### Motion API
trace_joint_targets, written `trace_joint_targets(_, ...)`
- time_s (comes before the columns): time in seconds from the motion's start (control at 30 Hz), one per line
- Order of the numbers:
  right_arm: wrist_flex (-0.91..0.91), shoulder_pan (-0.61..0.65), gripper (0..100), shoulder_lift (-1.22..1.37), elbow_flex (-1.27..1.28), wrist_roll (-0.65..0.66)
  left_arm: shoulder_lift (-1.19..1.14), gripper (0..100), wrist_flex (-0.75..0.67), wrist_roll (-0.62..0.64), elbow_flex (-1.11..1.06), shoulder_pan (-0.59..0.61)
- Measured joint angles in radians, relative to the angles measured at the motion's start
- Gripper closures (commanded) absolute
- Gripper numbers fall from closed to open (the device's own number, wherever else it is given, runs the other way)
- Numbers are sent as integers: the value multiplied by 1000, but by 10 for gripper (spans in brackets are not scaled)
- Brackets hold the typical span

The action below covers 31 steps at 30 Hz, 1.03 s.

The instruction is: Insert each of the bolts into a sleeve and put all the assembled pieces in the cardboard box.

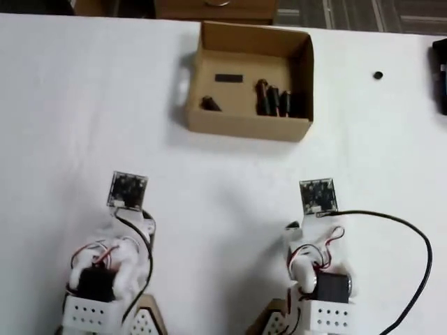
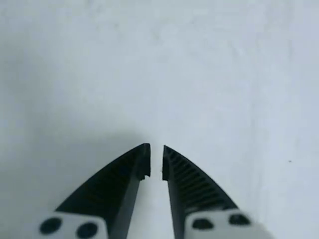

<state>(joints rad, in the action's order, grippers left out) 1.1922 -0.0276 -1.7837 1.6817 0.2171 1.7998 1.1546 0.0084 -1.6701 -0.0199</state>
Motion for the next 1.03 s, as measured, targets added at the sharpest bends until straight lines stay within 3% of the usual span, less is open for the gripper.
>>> trace_joint_targets(0.37, 74, -3, 974, 0, 0, 0, 0, 978, 120, 0, 0, 0)
trace_joint_targets(1.03, 75, -3, 974, 0, 0, 0, 0, 978, 124, 0, 0, 0)
